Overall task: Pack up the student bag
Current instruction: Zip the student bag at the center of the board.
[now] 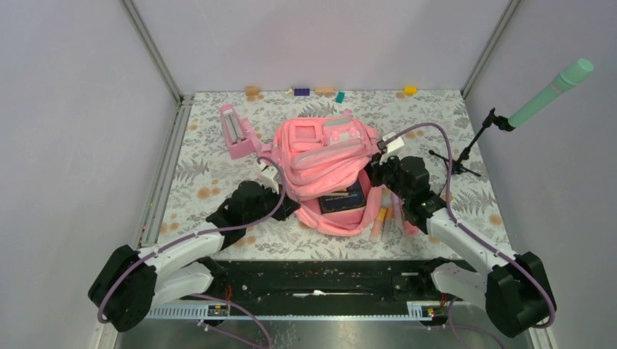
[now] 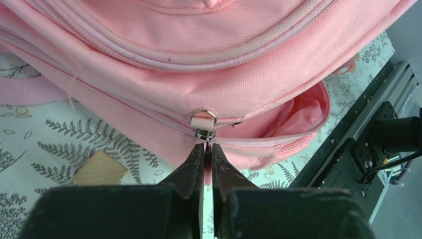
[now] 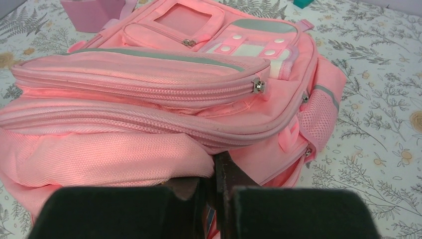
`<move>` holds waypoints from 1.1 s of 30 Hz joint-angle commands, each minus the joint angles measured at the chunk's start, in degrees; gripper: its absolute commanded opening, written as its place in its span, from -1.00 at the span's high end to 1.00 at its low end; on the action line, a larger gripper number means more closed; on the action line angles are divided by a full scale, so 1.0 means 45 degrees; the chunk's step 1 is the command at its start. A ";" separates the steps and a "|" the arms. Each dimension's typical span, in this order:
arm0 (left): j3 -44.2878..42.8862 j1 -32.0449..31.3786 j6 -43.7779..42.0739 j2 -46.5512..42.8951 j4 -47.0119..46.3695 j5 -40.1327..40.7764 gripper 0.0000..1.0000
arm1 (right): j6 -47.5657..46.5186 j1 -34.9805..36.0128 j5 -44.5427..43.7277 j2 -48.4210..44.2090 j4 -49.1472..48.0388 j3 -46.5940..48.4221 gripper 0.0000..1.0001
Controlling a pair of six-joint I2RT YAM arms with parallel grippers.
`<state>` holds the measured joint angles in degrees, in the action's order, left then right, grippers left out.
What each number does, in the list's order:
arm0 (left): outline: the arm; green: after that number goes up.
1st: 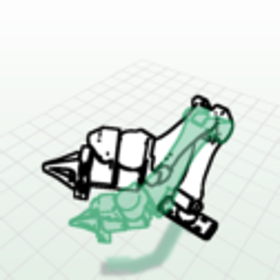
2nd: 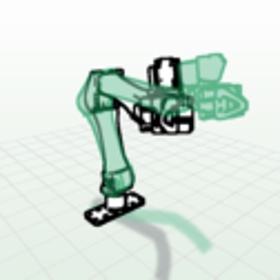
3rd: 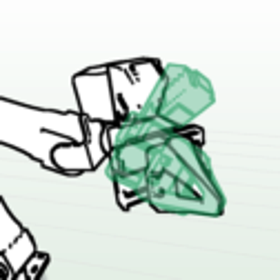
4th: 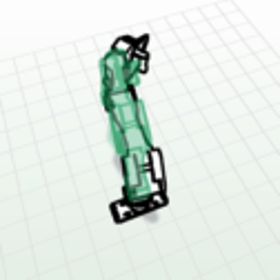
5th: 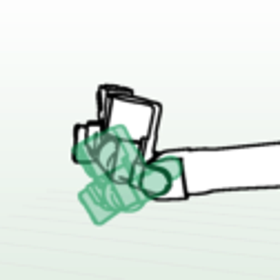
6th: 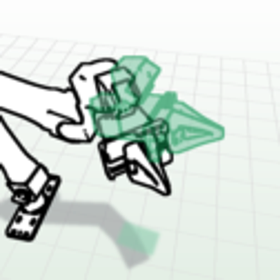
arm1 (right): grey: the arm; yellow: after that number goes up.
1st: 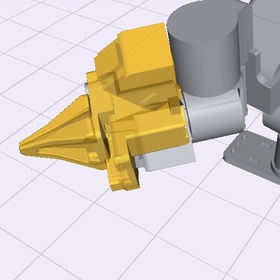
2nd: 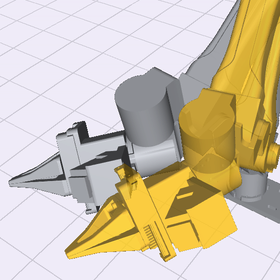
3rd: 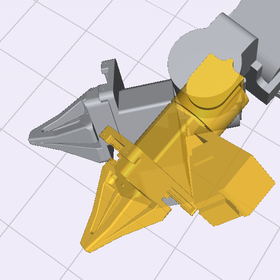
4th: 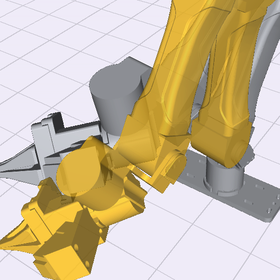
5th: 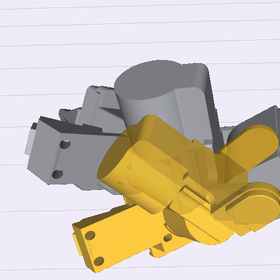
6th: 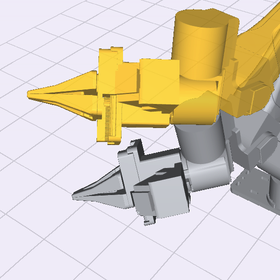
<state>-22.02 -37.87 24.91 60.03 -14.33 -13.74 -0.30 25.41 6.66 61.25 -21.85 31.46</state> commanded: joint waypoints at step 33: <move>-0.0555 0.1041 0.2066 -0.1022 0.0945 0.0475 1.00 | 0.9595 0.0533 -0.0354 -0.6031 0.4719 -0.4216 -0.21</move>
<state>-22.44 -33.69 34.35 56.23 -5.82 -10.31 35.53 27.27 0.32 30.44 4.40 14.79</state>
